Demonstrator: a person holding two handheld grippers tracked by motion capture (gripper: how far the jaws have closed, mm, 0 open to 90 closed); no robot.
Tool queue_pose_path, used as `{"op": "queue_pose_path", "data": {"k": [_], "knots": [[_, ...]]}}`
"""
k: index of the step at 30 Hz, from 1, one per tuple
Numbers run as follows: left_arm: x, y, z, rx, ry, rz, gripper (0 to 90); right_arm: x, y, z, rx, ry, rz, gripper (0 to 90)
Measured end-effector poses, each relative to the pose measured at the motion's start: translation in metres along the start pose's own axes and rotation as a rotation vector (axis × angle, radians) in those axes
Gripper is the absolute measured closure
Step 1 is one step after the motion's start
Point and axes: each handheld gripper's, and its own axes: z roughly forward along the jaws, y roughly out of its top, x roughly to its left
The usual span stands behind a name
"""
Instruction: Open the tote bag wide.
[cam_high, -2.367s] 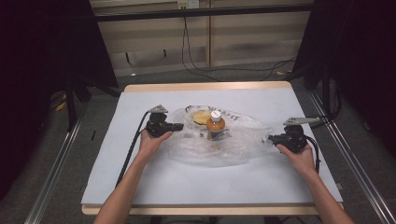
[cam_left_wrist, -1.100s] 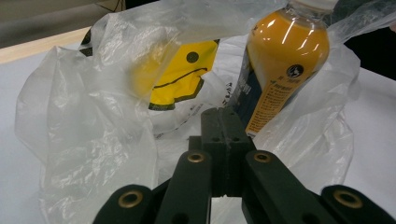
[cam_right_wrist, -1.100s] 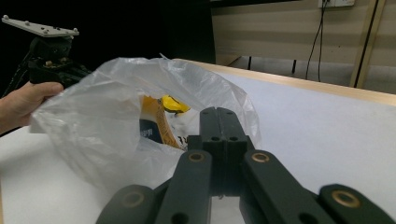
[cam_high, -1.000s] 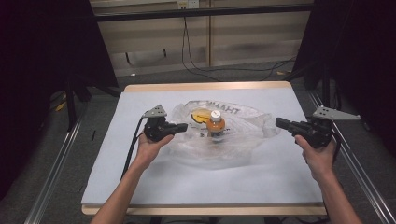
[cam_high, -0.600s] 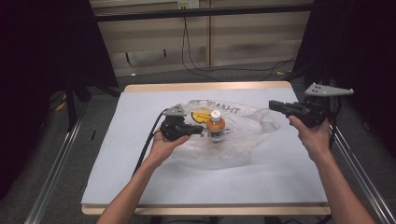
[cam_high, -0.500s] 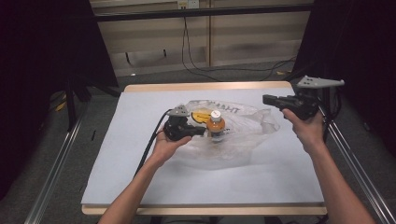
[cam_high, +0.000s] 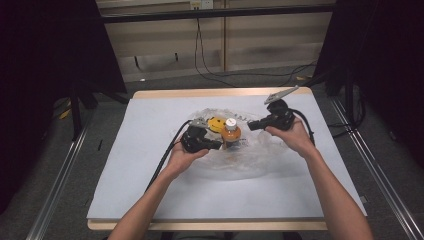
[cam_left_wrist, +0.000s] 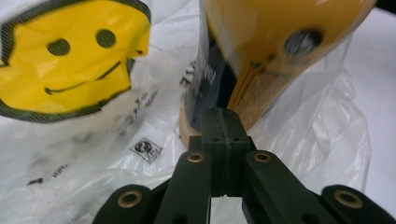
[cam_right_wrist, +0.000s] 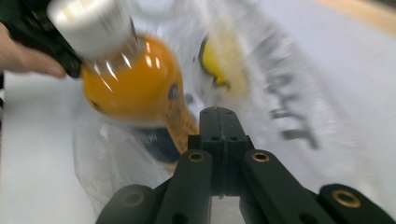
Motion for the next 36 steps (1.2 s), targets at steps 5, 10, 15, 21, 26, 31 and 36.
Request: {"op": "queue_pose_path", "data": {"k": [5,10,15,21,26,31,36], "knots": [[0.003,-0.005,0.008,0.064,-0.002,-0.004,90.0,-0.002,-0.010,0.031,0.109,0.043,0.012,90.0],[0.000,-0.009,0.013,0.091,-0.007,0.009,90.0,-0.007,-0.016,0.056,0.184,0.061,0.015,90.0],[-0.004,-0.016,0.017,0.143,-0.038,0.028,90.0,-0.016,-0.022,0.072,0.247,0.018,0.045,90.0],[-0.027,-0.025,0.017,0.193,-0.085,0.084,90.0,-0.041,-0.027,0.076,0.209,-0.058,0.134,90.0],[-0.040,-0.035,0.009,0.192,-0.124,0.099,90.0,-0.060,-0.024,0.076,0.175,-0.113,0.185,90.0],[-0.054,-0.044,0.000,0.206,-0.136,0.125,90.0,-0.071,-0.019,0.078,0.165,-0.186,0.205,90.0],[-0.058,-0.050,-0.006,0.211,-0.152,0.139,90.0,-0.081,-0.017,0.078,0.136,-0.272,0.258,90.0]]}}
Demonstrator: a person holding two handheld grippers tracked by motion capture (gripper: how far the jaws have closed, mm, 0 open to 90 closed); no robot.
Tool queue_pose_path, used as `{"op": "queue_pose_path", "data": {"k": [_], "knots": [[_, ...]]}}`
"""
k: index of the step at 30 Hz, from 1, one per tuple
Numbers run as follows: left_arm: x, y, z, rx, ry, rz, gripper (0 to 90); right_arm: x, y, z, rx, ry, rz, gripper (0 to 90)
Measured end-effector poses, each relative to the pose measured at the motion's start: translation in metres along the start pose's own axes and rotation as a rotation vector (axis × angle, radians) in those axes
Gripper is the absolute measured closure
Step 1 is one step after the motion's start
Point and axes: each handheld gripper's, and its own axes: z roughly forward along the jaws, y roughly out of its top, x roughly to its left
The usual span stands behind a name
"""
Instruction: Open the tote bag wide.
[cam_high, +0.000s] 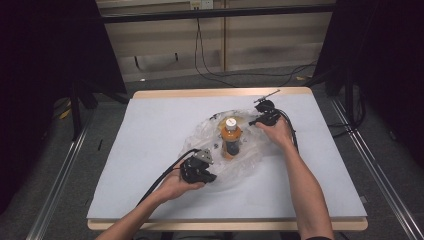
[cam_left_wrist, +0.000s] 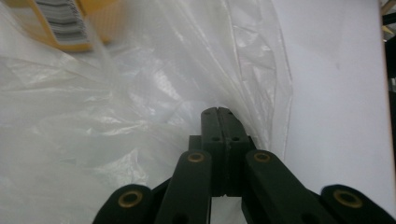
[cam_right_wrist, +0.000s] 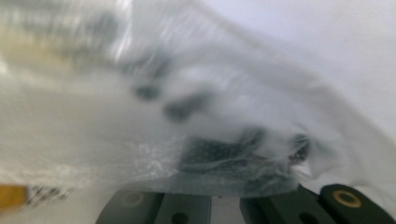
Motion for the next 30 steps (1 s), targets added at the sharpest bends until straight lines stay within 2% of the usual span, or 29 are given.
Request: {"op": "queue_pose_path", "data": {"k": [2,4,5,6,7,8,9,11,12,13,14,16,17,19,23,26,28,30], "knots": [[-0.002,-0.001,-0.001,0.004,-0.009,0.011,90.0,-0.004,0.000,0.000,-0.013,-0.025,0.028,90.0],[-0.004,0.000,-0.003,0.029,0.011,0.026,90.0,-0.004,0.001,0.000,-0.011,-0.029,0.029,90.0],[-0.004,0.000,-0.001,0.003,0.013,0.018,90.0,-0.002,0.001,-0.001,-0.005,-0.028,0.015,90.0],[-0.003,0.001,-0.001,-0.018,0.016,0.017,90.0,0.000,0.001,-0.002,-0.003,0.005,0.000,90.0],[-0.003,0.003,-0.002,-0.032,0.008,0.002,90.0,0.002,0.000,-0.004,-0.007,0.019,-0.020,90.0],[-0.002,0.006,-0.006,-0.012,0.018,0.007,90.0,0.004,0.001,-0.008,-0.037,0.035,-0.038,90.0],[-0.002,0.008,-0.006,-0.054,0.016,-0.003,90.0,0.006,0.001,-0.014,-0.068,0.068,-0.029,90.0],[0.001,0.012,-0.013,-0.076,0.031,0.002,90.0,0.012,0.005,-0.027,-0.111,0.090,-0.048,90.0],[0.001,0.014,-0.015,-0.114,0.038,-0.013,90.0,0.015,0.006,-0.033,-0.121,0.104,-0.052,90.0],[0.002,0.017,-0.021,-0.117,0.051,-0.012,90.0,0.017,0.007,-0.038,-0.134,0.116,-0.065,90.0],[0.004,0.018,-0.024,-0.152,0.061,-0.024,90.0,0.021,0.006,-0.042,-0.140,0.126,-0.078,90.0],[0.012,0.018,-0.030,-0.196,0.070,-0.067,90.0,0.029,0.003,-0.048,-0.142,0.134,-0.109,90.0],[0.017,0.017,-0.033,-0.187,0.082,-0.079,90.0,0.031,-0.001,-0.049,-0.145,0.146,-0.118,90.0],[0.025,0.014,-0.031,-0.214,0.093,-0.112,90.0,0.037,-0.010,-0.048,-0.126,0.152,-0.134,90.0],[0.033,0.007,-0.029,-0.204,0.109,-0.135,90.0,0.044,-0.029,-0.046,-0.096,0.152,-0.178,90.0],[0.037,0.003,-0.030,-0.231,0.117,-0.160,90.0,0.045,-0.042,-0.049,-0.080,0.148,-0.194,90.0],[0.040,0.000,-0.032,-0.233,0.118,-0.169,90.0,0.044,-0.050,-0.052,-0.079,0.163,-0.196,90.0],[0.041,-0.001,-0.033,-0.266,0.101,-0.181,90.0,0.042,-0.059,-0.055,-0.064,0.170,-0.210,90.0]]}}
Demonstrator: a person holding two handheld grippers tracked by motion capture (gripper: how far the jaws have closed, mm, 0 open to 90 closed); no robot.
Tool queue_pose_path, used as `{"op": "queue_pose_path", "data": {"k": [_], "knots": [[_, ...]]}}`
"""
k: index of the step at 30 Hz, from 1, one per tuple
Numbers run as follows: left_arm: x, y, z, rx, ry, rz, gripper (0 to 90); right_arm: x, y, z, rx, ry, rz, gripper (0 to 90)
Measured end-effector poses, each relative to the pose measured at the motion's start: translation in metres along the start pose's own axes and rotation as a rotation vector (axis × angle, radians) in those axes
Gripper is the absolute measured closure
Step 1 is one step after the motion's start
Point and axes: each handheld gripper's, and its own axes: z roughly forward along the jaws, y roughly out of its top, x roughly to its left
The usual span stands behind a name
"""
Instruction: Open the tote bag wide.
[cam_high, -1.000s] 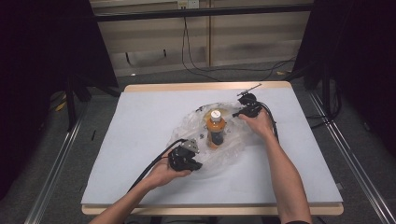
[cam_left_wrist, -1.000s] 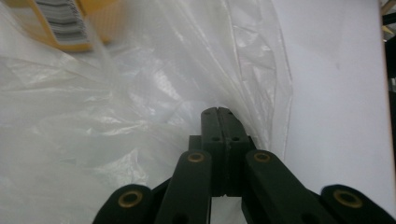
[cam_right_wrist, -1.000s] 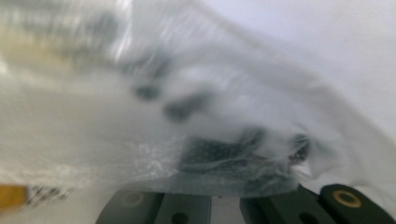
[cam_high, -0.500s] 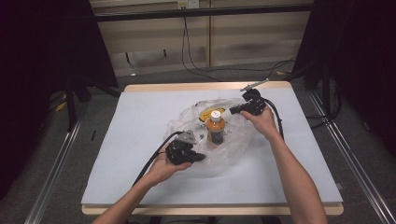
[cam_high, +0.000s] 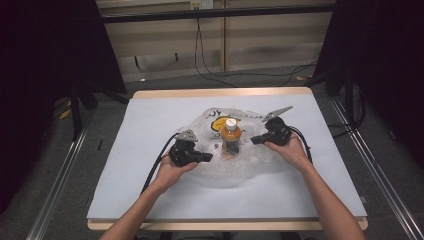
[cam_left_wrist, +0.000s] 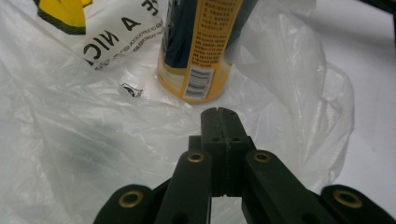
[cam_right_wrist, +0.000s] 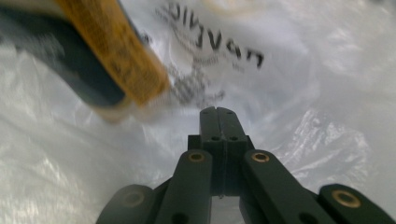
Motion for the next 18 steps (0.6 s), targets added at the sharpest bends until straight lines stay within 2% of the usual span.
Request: {"op": "queue_pose_path", "data": {"k": [5,7,9,12,15,18], "knots": [[-0.005,0.001,-0.008,-0.041,-0.004,0.008,90.0,0.003,-0.016,-0.009,0.007,-0.013,0.017,90.0],[-0.007,0.001,-0.010,-0.056,0.001,0.016,90.0,0.006,-0.017,-0.019,-0.059,-0.030,0.019,90.0],[-0.010,0.002,-0.014,-0.081,0.001,0.024,90.0,0.010,-0.018,-0.032,-0.174,-0.029,0.035,90.0],[-0.018,0.003,-0.022,-0.124,0.006,0.051,90.0,0.017,-0.017,-0.049,-0.256,-0.058,0.030,90.0],[-0.026,0.005,-0.030,-0.164,0.007,0.077,90.0,0.028,-0.017,-0.063,-0.335,-0.064,0.024,90.0],[-0.036,0.003,-0.038,-0.194,0.013,0.099,90.0,0.037,-0.022,-0.077,-0.444,-0.041,0.044,90.0]]}}
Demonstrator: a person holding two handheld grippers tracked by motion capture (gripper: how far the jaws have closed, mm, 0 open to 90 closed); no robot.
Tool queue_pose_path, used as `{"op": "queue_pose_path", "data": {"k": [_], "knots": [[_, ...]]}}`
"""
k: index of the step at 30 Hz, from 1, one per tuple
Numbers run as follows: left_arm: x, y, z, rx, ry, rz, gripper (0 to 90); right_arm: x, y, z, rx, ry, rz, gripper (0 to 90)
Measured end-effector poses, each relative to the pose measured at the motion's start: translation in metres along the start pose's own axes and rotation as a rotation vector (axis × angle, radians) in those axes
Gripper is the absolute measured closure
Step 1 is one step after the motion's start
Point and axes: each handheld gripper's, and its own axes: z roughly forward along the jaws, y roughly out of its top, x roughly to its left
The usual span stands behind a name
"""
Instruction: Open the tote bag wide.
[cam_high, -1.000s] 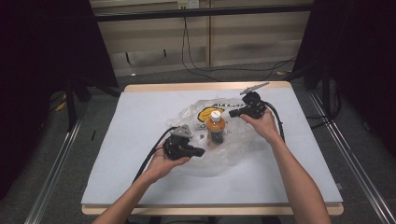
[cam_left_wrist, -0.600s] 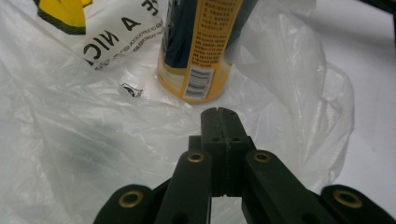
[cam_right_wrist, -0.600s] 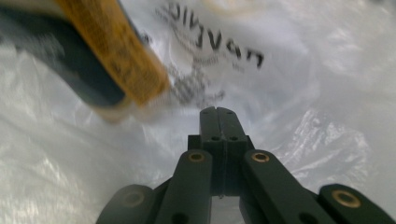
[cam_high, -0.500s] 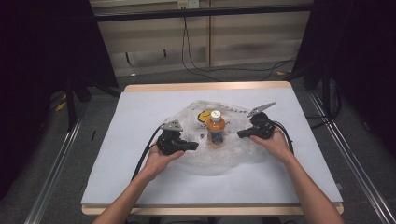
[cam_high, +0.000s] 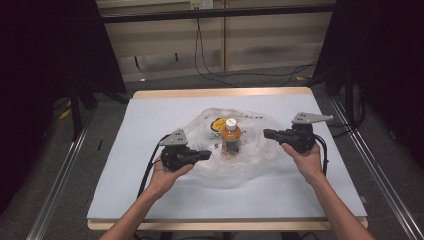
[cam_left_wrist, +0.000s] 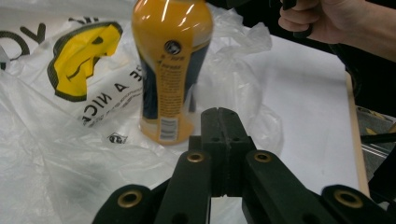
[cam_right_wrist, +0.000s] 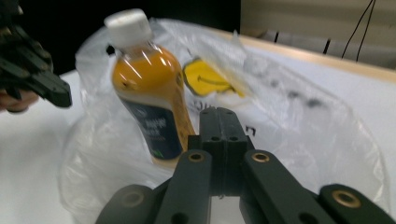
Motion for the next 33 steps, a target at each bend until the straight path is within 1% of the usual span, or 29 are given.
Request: {"op": "queue_pose_path", "data": {"k": [1,2,3,4,5,6,7,8,9,10,11,12,13,15,17,18,19,20,21,22,23,24,25,26,27,29,30,31,33], "knots": [[-0.002,0.000,-0.002,-0.011,-0.002,0.008,90.0,0.003,-0.001,-0.004,-0.019,0.003,-0.009,90.0],[-0.004,0.000,-0.005,-0.017,-0.004,0.005,89.9,0.007,-0.002,-0.009,-0.031,0.000,-0.019,90.0],[-0.006,-0.001,-0.007,-0.022,0.003,0.018,89.9,0.010,-0.005,-0.013,-0.037,-0.001,-0.024,90.0],[-0.008,-0.001,-0.010,-0.029,0.009,0.025,89.5,0.013,-0.008,-0.017,-0.048,-0.015,-0.025,89.5],[-0.009,-0.002,-0.013,-0.049,0.006,0.026,89.1,0.016,-0.011,-0.021,-0.064,-0.020,-0.020,80.7],[-0.011,-0.002,-0.017,-0.052,0.027,0.026,87.7,0.018,-0.013,-0.025,-0.081,-0.034,-0.013,75.3],[-0.011,-0.002,-0.020,-0.063,0.028,0.024,87.2,0.020,-0.015,-0.029,-0.095,-0.037,-0.014,76.5],[-0.012,-0.002,-0.023,-0.072,0.034,0.021,85.1,0.021,-0.017,-0.033,-0.101,-0.027,-0.014,74.2],[-0.014,-0.003,-0.025,-0.080,0.052,0.030,81.5,0.022,-0.018,-0.035,-0.105,-0.024,-0.001,68.5],[-0.016,-0.005,-0.029,-0.071,0.085,0.049,78.3,0.023,-0.018,-0.038,-0.112,-0.034,0.000,63.8],[-0.017,-0.006,-0.031,-0.074,0.086,0.055,75.3,0.025,-0.019,-0.039,-0.123,-0.039,-0.005,56.4],[-0.018,-0.008,-0.034,-0.076,0.098,0.056,72.2,0.027,-0.020,-0.041,-0.128,-0.044,-0.002,49.7],[-0.020,-0.011,-0.036,-0.084,0.108,0.055,68.7,0.029,-0.021,-0.043,-0.137,-0.058,-0.005,44.7],[-0.023,-0.015,-0.041,-0.081,0.124,0.052,62.3,0.034,-0.024,-0.046,-0.142,-0.074,-0.021,35.2],[-0.026,-0.019,-0.045,-0.102,0.151,0.043,50.6,0.038,-0.027,-0.048,-0.137,-0.093,-0.003,21.4],[-0.027,-0.021,-0.048,-0.106,0.155,0.049,46.0,0.040,-0.029,-0.048,-0.109,-0.095,0.023,17.6],[-0.028,-0.022,-0.051,-0.119,0.175,0.046,42.2,0.041,-0.030,-0.049,-0.090,-0.102,0.035,14.1],[-0.028,-0.023,-0.054,-0.120,0.193,0.043,37.1,0.043,-0.032,-0.051,-0.093,-0.118,0.038,11.3],[-0.029,-0.024,-0.056,-0.138,0.201,0.034,31.2,0.045,-0.034,-0.053,-0.100,-0.130,0.030,10.0],[-0.028,-0.025,-0.059,-0.143,0.205,0.038,26.3,0.045,-0.035,-0.056,-0.105,-0.135,0.025,7.7],[-0.029,-0.026,-0.062,-0.145,0.223,0.028,23.2,0.046,-0.037,-0.058,-0.111,-0.138,0.029,4.4],[-0.029,-0.027,-0.065,-0.154,0.232,0.023,20.8,0.046,-0.038,-0.060,-0.116,-0.153,0.024,1.9],[-0.030,-0.028,-0.067,-0.158,0.241,0.018,17.2,0.047,-0.040,-0.062,-0.119,-0.168,0.016,1.7],[-0.029,-0.030,-0.070,-0.160,0.239,0.018,14.1,0.047,-0.041,-0.064,-0.124,-0.168,0.023,1.6],[-0.030,-0.033,-0.072,-0.157,0.251,0.015,12.3,0.047,-0.044,-0.067,-0.119,-0.172,0.031,1.8],[-0.032,-0.040,-0.078,-0.155,0.273,0.006,10.5,0.047,-0.048,-0.069,-0.101,-0.204,0.034,1.3],[-0.033,-0.046,-0.080,-0.171,0.263,-0.008,10.2,0.047,-0.051,-0.071,-0.100,-0.200,0.035,1.1],[-0.033,-0.051,-0.083,-0.184,0.264,-0.030,10.1,0.048,-0.054,-0.073,-0.100,-0.189,0.057,1.8],[-0.034,-0.059,-0.089,-0.164,0.268,-0.039,7.3,0.049,-0.060,-0.077,-0.091,-0.196,0.052,2.5]]}}
